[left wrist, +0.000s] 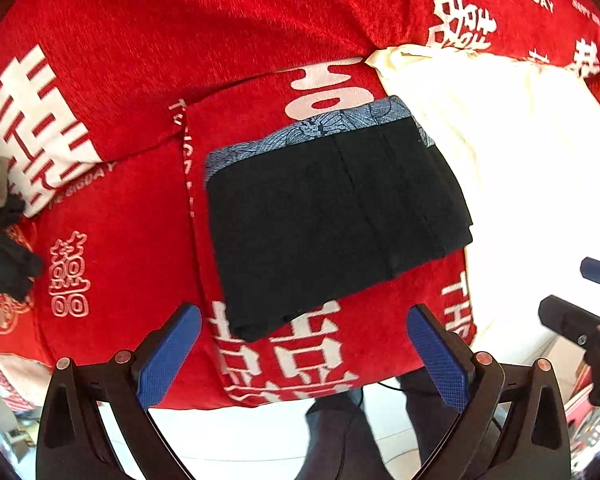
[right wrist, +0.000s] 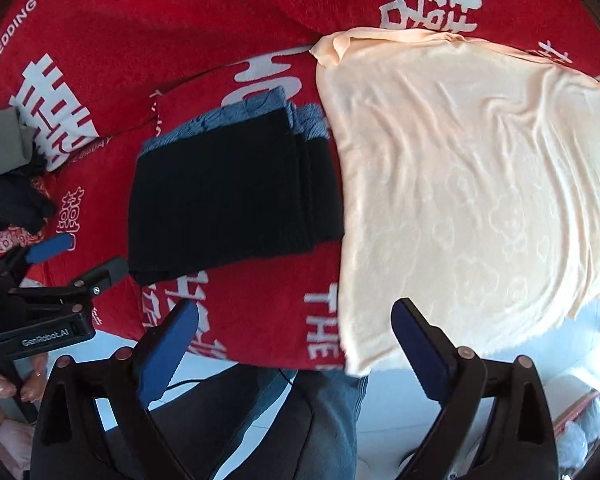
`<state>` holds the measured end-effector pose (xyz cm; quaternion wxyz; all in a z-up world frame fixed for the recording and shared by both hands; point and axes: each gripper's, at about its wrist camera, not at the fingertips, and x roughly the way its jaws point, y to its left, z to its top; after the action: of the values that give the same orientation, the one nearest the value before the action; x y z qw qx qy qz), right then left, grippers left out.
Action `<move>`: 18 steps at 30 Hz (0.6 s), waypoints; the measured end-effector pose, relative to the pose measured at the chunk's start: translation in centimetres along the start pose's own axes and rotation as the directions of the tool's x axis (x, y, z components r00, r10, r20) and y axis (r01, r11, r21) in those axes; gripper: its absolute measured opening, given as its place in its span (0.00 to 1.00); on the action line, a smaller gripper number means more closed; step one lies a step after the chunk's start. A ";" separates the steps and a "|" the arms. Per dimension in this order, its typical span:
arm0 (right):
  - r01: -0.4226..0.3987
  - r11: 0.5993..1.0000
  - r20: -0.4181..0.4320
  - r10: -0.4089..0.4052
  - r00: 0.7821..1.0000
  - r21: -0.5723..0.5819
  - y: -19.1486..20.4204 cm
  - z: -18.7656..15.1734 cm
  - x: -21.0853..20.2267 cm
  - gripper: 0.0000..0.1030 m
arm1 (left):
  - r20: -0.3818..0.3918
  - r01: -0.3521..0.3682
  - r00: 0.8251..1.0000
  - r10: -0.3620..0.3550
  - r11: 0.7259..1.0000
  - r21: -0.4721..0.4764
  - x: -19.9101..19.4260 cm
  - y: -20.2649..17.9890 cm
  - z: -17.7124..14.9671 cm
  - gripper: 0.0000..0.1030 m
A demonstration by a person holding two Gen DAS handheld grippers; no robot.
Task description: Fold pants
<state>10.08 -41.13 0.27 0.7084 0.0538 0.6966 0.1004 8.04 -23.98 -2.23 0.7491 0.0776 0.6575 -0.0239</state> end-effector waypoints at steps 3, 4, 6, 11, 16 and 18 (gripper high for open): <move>0.020 0.999 0.015 -0.020 1.000 0.044 0.9 -1.2 -0.9 0.95 | -0.010 0.020 1.000 -0.020 1.000 0.009 -0.6 0.2 -0.6 1.00; 0.014 0.998 0.029 -0.016 0.999 0.063 1.0 -1.5 -1.4 0.95 | -0.011 0.021 1.000 -0.020 1.000 0.009 -0.8 0.3 -0.7 1.00; 0.017 0.996 0.049 -0.021 0.999 0.084 1.2 -2.1 -2.2 0.95 | -0.006 0.020 1.000 -0.020 1.000 0.009 -1.0 0.5 -1.0 1.00; 0.047 0.994 0.091 -0.056 0.994 0.102 1.7 -3.0 -3.9 0.95 | 0.004 0.017 1.000 -0.017 1.000 -0.017 -1.8 1.4 -0.9 1.00; 0.064 0.990 0.116 -0.078 0.990 0.124 2.2 -3.0 -4.9 0.95 | 0.021 0.023 1.000 -0.022 0.998 -0.066 -2.5 2.7 -0.6 1.00; 0.064 0.990 0.121 -0.079 0.989 0.124 2.4 -2.9 -5.1 0.95 | 0.032 0.023 0.999 -0.020 0.997 -0.079 -2.8 3.1 -0.6 1.00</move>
<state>6.99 -40.12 5.74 0.7494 0.0773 0.6570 0.0291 7.46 -21.00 0.73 0.7615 0.0402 0.6469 -0.0070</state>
